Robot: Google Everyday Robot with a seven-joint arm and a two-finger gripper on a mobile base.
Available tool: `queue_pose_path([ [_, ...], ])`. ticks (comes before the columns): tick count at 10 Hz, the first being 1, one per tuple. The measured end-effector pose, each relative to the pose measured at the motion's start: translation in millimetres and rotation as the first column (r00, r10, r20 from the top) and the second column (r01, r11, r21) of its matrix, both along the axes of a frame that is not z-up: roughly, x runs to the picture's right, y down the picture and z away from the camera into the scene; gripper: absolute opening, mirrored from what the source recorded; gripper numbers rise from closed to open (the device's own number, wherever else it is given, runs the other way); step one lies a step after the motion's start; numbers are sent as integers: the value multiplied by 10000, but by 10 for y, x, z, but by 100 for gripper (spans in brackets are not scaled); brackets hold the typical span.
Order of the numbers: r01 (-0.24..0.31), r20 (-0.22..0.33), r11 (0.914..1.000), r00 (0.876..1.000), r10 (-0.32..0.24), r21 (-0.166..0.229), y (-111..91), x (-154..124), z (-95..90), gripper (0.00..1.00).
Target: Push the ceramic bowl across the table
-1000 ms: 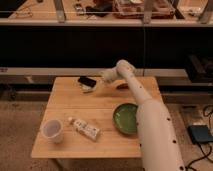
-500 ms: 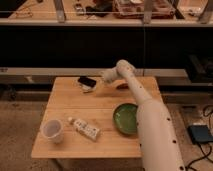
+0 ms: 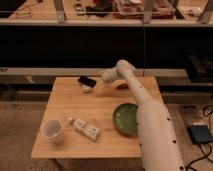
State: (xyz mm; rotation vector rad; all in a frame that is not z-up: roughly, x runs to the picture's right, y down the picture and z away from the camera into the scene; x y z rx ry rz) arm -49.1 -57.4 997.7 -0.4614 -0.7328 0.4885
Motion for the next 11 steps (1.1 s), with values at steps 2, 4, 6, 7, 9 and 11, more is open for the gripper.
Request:
queue_pose_path([
  [2, 0, 0, 10000, 10000, 0, -1, 0, 0, 0, 80],
  [4, 0, 0, 10000, 10000, 0, 0, 0, 0, 0, 80],
  [6, 82, -44, 10000, 10000, -82, 26, -15, 20, -22, 80],
  [7, 248, -142, 9996, 9996, -247, 114, -56, 66, -91, 80],
  [9, 939, -675, 9952, 9935, -919, 273, -98, 252, -352, 80],
  [11, 1685, -1381, 9853, 9769, -1630, 285, 28, 453, -642, 80],
])
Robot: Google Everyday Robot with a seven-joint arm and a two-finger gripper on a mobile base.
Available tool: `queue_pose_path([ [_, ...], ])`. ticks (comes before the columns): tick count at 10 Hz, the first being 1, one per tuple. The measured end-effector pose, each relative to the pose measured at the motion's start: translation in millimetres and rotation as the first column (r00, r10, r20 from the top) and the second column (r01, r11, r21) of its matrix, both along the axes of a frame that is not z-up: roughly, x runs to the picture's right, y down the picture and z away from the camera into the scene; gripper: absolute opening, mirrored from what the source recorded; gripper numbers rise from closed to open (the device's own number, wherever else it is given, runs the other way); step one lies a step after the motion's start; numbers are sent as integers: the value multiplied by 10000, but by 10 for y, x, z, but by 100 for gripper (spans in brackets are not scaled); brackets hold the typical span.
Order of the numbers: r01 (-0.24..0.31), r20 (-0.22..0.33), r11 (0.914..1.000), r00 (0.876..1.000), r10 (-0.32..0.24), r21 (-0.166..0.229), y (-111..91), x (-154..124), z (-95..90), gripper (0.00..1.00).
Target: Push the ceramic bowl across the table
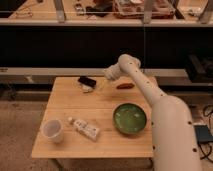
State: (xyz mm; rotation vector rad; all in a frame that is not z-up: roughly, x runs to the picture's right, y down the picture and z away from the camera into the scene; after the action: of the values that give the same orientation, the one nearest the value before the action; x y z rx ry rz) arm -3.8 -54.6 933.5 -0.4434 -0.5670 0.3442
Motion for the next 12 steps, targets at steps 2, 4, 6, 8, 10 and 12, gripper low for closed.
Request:
queue_pose_path([
  [2, 255, -888, 9992, 9956, -283, -323, 426, 226, -292, 80],
  [4, 173, -1460, 9986, 9890, -245, -508, 729, 375, -462, 80],
  [6, 153, -1699, 9983, 9851, -248, -570, 866, 434, -545, 80],
  [8, 612, -2029, 9956, 9764, -744, -706, 940, 512, -619, 80],
  [10, 1212, -2652, 9854, 9526, -1493, -1195, 1053, 871, -842, 80],
  [12, 1299, -3253, 9744, 9274, -1848, -1833, 1240, 1411, -1290, 80],
])
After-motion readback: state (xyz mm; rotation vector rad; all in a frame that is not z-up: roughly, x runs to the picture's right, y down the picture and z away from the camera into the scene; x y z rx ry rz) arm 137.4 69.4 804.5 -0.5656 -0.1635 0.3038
